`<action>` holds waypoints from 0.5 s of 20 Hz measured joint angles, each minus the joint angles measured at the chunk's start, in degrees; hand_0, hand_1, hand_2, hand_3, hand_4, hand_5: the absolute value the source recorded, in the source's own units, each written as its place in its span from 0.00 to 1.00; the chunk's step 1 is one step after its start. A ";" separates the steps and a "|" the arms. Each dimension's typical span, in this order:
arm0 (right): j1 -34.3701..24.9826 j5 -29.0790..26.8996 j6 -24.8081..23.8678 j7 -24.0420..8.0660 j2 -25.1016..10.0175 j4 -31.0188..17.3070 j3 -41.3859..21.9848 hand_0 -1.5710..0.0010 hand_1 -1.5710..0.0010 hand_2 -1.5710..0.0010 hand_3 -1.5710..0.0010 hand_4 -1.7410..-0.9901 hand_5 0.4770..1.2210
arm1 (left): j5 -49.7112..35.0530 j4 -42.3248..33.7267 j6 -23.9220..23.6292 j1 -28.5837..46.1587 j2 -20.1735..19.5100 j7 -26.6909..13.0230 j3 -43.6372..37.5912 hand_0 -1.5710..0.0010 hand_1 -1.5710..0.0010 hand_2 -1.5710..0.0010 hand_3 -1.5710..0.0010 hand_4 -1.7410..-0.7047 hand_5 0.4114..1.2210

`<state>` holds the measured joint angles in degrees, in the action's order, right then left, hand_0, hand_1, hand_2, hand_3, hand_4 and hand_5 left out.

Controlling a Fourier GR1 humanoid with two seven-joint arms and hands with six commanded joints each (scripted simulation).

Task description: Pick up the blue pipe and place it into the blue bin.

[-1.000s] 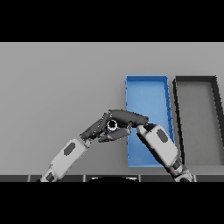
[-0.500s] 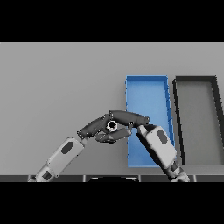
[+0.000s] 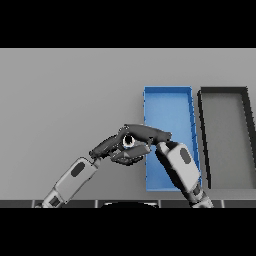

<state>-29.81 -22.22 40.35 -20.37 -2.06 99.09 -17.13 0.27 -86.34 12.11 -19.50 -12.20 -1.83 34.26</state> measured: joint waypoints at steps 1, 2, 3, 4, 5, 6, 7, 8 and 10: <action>-1.17 -2.34 -1.26 -2.69 -0.14 0.25 0.75 0.00 0.00 0.00 0.00 0.33 1.00 | 0.16 0.36 0.06 -0.07 0.43 -0.50 0.36 0.99 0.99 0.99 0.99 0.81 0.17; -1.56 -6.37 -2.25 -5.04 -0.44 0.56 1.36 0.00 0.00 0.00 0.00 0.27 1.00 | 0.13 0.63 0.24 0.54 -0.29 0.05 0.13 0.99 0.99 1.00 0.99 0.81 0.16; -1.93 -8.44 -2.92 -6.73 -0.61 0.95 1.52 0.00 0.00 0.00 0.00 0.21 1.00 | -0.01 0.12 -0.01 0.83 0.24 -0.62 0.41 1.00 1.00 1.00 1.00 0.80 0.15; -3.51 -12.21 -4.34 -8.60 -1.52 0.92 2.73 0.00 0.00 0.00 0.00 0.17 1.00 | -0.16 0.62 -0.05 0.46 0.37 -1.32 0.15 1.00 1.00 1.00 1.00 0.80 0.14; -4.65 -16.09 -6.33 -10.99 -2.37 1.89 2.89 0.00 0.00 0.00 0.00 0.14 1.00 | -0.45 0.00 0.22 0.53 0.22 -1.27 0.22 1.00 1.00 1.00 1.00 0.80 0.13; -6.78 -19.99 -9.49 -12.66 -3.30 2.35 4.01 0.00 0.00 0.00 0.00 0.11 1.00 | -0.47 0.33 0.33 -0.17 0.44 -2.18 0.18 1.00 1.00 1.00 1.00 0.80 0.12; -8.25 -23.31 -11.90 -13.95 -4.64 2.15 5.10 0.00 0.00 0.00 0.00 0.09 0.96 | -0.30 0.65 0.43 0.15 0.32 -2.16 0.31 1.00 1.00 1.00 1.00 0.80 0.11; -10.33 -27.00 -15.07 -14.14 -7.34 1.86 5.39 0.00 0.00 0.00 0.00 0.07 0.93 | -0.53 0.81 0.82 0.15 0.41 -2.02 0.41 1.00 1.00 1.00 1.00 0.79 0.11; -15.20 -32.25 -19.85 -14.17 -8.97 1.35 6.82 0.00 0.00 0.00 0.00 0.04 0.89 | -0.40 0.86 0.67 0.12 0.53 -2.22 0.47 1.00 1.00 1.00 1.00 0.80 0.11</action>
<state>-45.02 -54.48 20.51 -34.54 -11.03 100.44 -10.31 -0.12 -85.49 12.79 -19.38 -11.66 -4.05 34.73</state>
